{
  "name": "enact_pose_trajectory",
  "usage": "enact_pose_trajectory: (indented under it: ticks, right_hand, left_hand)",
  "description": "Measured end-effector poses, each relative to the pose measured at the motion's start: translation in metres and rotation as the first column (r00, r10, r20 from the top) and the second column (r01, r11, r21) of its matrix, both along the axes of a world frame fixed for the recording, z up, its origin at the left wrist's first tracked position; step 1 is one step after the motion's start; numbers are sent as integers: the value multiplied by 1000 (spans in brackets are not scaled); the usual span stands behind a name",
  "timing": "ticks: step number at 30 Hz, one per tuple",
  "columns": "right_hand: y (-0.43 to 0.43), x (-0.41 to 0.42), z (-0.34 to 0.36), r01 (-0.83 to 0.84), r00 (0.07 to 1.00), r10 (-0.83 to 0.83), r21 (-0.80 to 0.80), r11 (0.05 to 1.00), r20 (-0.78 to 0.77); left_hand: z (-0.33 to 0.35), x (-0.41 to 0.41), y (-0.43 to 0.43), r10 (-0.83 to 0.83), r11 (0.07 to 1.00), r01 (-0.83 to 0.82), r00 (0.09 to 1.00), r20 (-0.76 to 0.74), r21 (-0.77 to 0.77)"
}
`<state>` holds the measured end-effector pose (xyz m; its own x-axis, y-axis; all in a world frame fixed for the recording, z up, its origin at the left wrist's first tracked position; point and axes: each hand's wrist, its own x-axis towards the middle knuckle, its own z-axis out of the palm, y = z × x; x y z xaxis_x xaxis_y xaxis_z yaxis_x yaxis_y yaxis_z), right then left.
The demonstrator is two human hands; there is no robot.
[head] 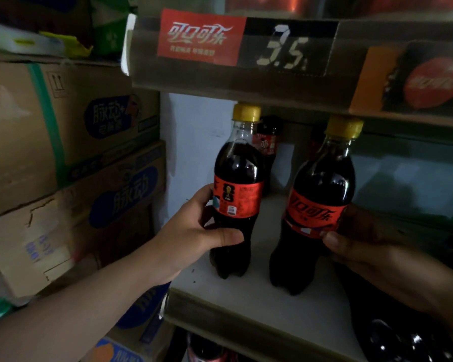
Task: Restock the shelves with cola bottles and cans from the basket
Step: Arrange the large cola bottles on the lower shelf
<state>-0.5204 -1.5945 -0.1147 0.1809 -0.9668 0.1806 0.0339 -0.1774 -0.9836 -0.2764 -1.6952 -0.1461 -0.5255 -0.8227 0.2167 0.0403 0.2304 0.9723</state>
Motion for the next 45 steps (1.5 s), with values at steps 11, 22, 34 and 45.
enact_pose_trajectory:
  ticks: [11,22,34,45]
  right_hand:
    - [-6,27,-16,498,696,-555,-252,830,-456]
    - [6,31,-18,533,537,-617,-335,777,-575]
    - [-67,-12,-18,667,452,-637,-237,706,-625]
    - [-87,-28,-23,683,481,-659,-224,695,-579]
  left_hand:
    - [-11,-10,19,214,968,-203,974,70,-146]
    - [-21,-4,11,238,949,-185,951,197,-253]
    - [-18,-55,-45,341,917,-291,927,154,-275]
    - [-20,-76,-69,348,911,-301,928,134,-283]
